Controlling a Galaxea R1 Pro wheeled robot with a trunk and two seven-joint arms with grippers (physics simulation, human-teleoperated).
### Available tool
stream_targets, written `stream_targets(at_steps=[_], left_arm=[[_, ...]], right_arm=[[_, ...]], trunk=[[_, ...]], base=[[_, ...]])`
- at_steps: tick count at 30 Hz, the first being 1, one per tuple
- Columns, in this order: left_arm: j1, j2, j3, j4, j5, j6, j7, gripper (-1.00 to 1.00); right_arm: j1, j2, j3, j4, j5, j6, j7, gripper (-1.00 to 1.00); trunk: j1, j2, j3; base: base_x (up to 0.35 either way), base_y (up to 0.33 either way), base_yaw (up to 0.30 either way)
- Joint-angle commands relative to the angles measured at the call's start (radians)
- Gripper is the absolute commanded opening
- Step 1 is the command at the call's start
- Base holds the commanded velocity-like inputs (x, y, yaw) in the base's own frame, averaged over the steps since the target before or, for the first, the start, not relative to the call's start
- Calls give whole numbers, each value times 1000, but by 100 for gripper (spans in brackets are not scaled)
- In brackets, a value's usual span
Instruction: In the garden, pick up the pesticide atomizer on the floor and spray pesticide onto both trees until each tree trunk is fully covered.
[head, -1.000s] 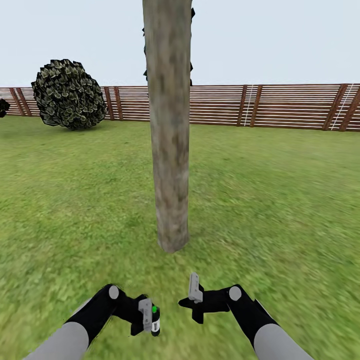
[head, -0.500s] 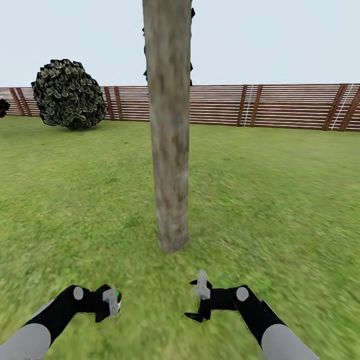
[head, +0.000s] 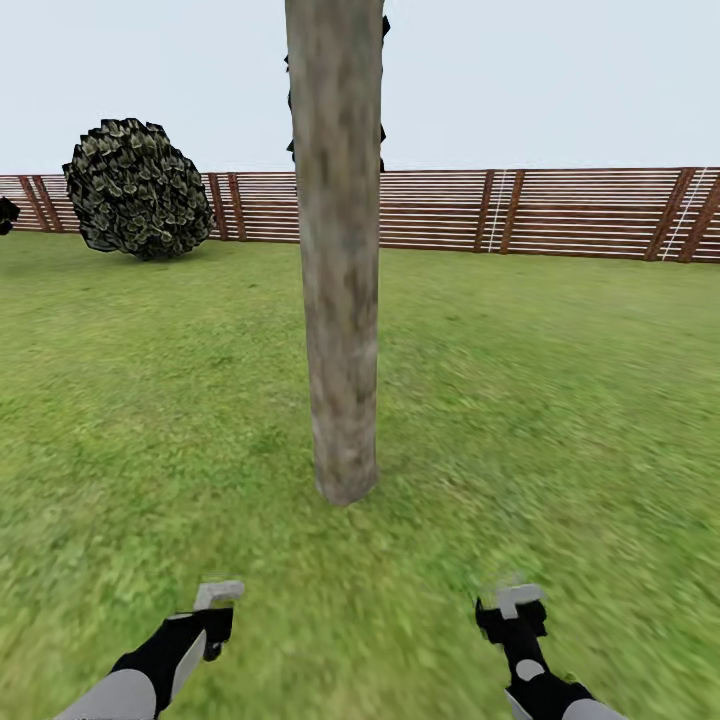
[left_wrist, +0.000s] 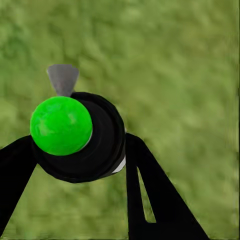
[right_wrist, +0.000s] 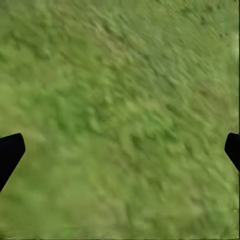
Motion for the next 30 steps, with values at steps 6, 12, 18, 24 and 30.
stream_targets(at_steps=[6, 12, 18, 24, 30], left_arm=[[-12, 0, -5, -19, 15, 279, -158, -100], [-14, -22, -97, -175, -5, 366, -206, -100], [-9, -56, -114, -347, -4, 515, -210, -100], [-3, -67, -148, -411, -4, 545, -210, -100], [-4, -80, -169, -412, -2, 546, -208, -100]], right_arm=[[28, -45, -7, 18, -259, -1, -17, 100], [51, -47, -7, 19, -273, -3, -18, 100], [57, -49, -8, 21, -276, -2, -21, 100], [73, -43, -7, 21, -275, -2, -20, 100], [73, -44, -7, 21, -276, -2, -21, 100]], trunk=[[0, 0, 0], [0, 0, 0], [0, 0, 0], [0, 0, 0], [0, 0, 0]], base=[[0, 0, 0], [129, 0, 0], [322, 0, 0], [282, -128, 0], [43, -280, 0]])
